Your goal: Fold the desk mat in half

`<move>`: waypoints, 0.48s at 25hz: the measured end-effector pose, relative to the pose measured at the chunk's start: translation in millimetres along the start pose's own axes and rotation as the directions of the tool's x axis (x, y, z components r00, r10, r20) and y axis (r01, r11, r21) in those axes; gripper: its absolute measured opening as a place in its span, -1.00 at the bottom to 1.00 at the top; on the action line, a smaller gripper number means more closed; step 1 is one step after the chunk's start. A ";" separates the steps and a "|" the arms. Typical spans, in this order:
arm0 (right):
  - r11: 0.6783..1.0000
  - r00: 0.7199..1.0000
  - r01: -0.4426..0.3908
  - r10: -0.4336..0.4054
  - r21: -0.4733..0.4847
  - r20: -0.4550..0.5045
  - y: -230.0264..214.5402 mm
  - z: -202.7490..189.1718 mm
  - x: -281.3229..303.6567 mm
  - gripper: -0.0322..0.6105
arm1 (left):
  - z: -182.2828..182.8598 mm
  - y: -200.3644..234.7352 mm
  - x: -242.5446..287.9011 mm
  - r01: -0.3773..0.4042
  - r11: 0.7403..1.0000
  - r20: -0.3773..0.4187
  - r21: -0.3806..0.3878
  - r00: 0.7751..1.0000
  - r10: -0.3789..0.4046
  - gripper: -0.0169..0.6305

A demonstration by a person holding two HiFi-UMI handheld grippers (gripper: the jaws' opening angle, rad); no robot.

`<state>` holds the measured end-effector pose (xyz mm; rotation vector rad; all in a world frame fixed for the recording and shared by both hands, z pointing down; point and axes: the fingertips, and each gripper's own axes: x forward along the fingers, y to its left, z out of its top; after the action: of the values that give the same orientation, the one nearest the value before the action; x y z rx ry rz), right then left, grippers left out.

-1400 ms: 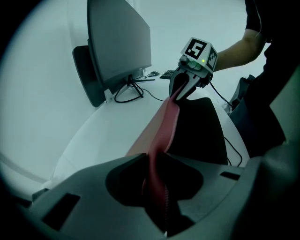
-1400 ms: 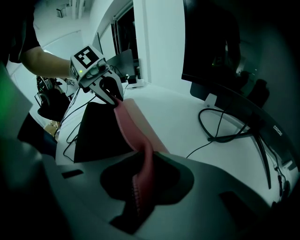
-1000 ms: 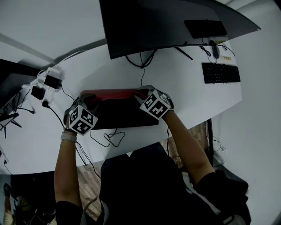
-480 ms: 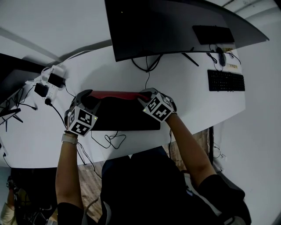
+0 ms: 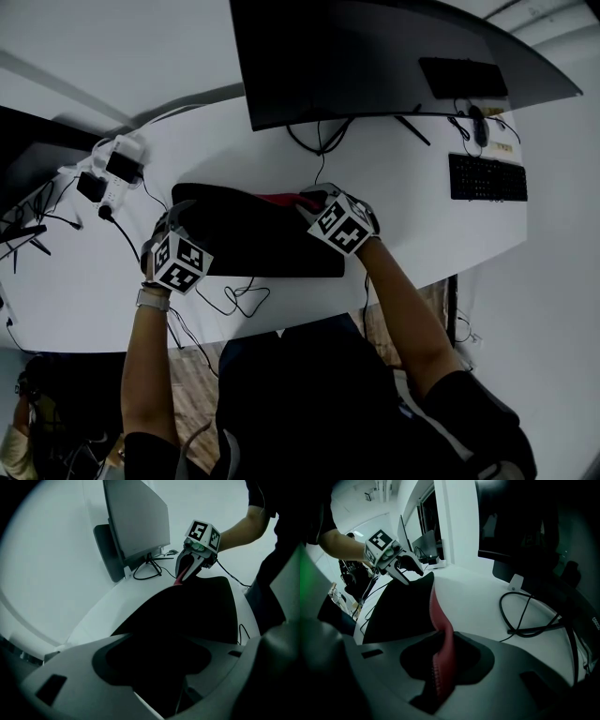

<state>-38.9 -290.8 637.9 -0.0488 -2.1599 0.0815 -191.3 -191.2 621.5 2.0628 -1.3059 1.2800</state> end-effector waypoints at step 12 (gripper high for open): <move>1.000 1.000 -0.018 0.019 -0.022 0.020 -6.6 -3.3 7.4 -0.50 | -16.6 -9.7 19.9 0.021 0.997 -0.020 -0.072 1.000 -0.023 -0.20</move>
<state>-40.4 -296.7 646.4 -0.0812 -2.1811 0.0691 -188.1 -184.8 648.3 2.0038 -1.2972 1.2241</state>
